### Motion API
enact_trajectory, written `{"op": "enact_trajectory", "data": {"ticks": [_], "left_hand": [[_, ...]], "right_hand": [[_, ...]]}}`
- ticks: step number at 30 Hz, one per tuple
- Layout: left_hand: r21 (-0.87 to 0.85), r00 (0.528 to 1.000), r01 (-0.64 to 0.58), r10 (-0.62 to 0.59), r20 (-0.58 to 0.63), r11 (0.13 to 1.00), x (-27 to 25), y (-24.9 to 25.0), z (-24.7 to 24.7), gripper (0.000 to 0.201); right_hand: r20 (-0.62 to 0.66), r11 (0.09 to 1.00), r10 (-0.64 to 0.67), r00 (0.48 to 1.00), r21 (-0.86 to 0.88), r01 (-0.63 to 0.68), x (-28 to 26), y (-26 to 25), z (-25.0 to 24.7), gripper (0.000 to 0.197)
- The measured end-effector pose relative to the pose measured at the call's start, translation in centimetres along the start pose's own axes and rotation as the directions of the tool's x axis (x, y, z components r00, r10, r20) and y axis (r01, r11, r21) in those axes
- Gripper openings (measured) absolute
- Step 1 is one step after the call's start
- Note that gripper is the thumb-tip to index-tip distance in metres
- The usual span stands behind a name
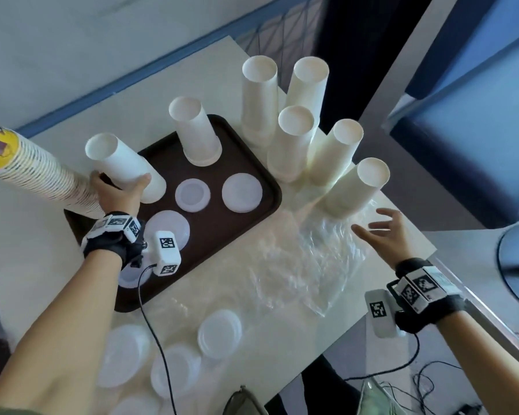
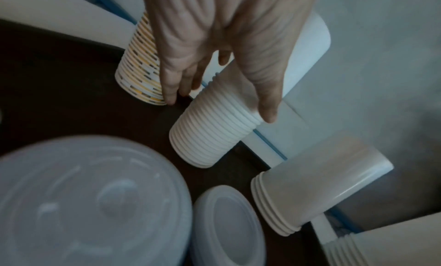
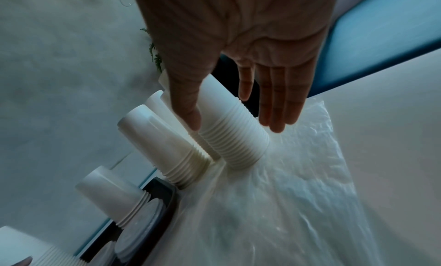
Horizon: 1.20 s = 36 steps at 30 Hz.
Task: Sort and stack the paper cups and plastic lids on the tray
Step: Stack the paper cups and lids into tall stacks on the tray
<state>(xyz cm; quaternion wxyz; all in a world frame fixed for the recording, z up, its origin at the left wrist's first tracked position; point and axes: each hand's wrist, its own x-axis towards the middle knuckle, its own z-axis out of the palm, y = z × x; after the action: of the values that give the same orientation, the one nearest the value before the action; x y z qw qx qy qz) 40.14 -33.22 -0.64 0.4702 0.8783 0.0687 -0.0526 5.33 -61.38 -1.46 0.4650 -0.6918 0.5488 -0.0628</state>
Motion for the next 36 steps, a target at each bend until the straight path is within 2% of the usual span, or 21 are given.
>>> {"op": "enact_trajectory", "data": {"ticks": [2,4,6,9,11,12,13,16,19,21,24,26,29,32,36], "left_hand": [[-0.036,0.995,-0.012,0.008,-0.099,0.999,-1.5,0.2,0.6,0.090],[-0.119,0.976,-0.115,0.090,-0.198,0.986,-3.7,0.8,1.8,0.081],[-0.142,0.957,-0.231,0.198,-0.213,0.963,-6.4,1.6,4.0,0.071],[-0.229,0.942,-0.330,0.336,-0.012,0.916,-10.2,3.5,7.9,0.059],[-0.262,0.898,-0.359,0.409,0.165,0.896,-12.2,5.1,10.6,0.059],[-0.260,0.874,-0.379,0.436,0.216,0.888,-12.8,5.7,11.8,0.060],[-0.254,0.860,-0.387,0.446,0.247,0.886,-13.4,6.3,13.0,0.058],[-0.290,0.873,-0.345,0.418,0.250,0.893,-15.1,7.7,15.8,0.036],[-0.287,0.831,-0.358,0.443,0.337,0.889,-17.1,7.7,18.3,0.023],[-0.273,0.789,-0.345,0.435,0.433,0.898,-18.4,7.5,19.6,0.031],[-0.209,0.722,-0.412,0.458,0.519,0.887,-19.4,7.6,21.3,0.052],[-0.153,0.703,-0.431,0.438,0.561,0.889,-19.5,7.9,22.3,0.064],[-0.142,0.716,-0.403,0.408,0.566,0.904,-19.3,8.5,23.8,0.078],[-0.152,0.727,-0.401,0.415,0.548,0.903,-18.9,8.7,25.2,0.081],[-0.151,0.781,-0.328,0.358,0.512,0.932,-18.7,9.2,26.8,0.083]], "right_hand": [[-0.044,1.000,-0.028,0.999,0.013,0.028,0.5,-0.4,0.2,0.078],[-0.075,0.998,-0.056,0.996,0.025,0.058,1.1,-1.0,0.5,0.087],[-0.087,0.996,-0.075,0.993,0.047,0.079,1.9,-1.5,0.8,0.093],[-0.063,0.992,-0.089,0.994,0.086,0.095,3.1,-2.1,1.3,0.099],[-0.026,0.988,-0.094,0.995,0.118,0.096,3.8,-2.5,1.5,0.102],[-0.009,0.987,-0.096,0.995,0.132,0.096,4.0,-2.7,1.5,0.105],[0.003,0.985,-0.101,0.995,0.142,0.100,4.1,-2.8,1.7,0.108],[0.018,0.980,-0.131,0.991,0.152,0.127,4.8,-3.0,1.9,0.108],[0.027,0.980,-0.156,0.987,0.129,0.151,5.6,-2.9,1.9,0.096],[0.051,0.985,-0.138,0.989,0.113,0.132,6.0,-2.6,1.9,0.087],[0.063,0.987,-0.127,0.990,0.103,0.121,6.4,-2.0,2.1,0.086],[0.058,0.989,-0.111,0.992,0.105,0.104,6.5,-1.6,2.1,0.084],[0.051,0.986,-0.091,0.995,0.146,0.083,6.6,-1.4,1.9,0.079],[0.029,0.982,-0.088,0.996,0.171,0.082,6.6,-1.2,1.7,0.077],[0.049,0.978,-0.095,0.994,0.192,0.084,6.8,-0.4,1.4,0.077]]}}
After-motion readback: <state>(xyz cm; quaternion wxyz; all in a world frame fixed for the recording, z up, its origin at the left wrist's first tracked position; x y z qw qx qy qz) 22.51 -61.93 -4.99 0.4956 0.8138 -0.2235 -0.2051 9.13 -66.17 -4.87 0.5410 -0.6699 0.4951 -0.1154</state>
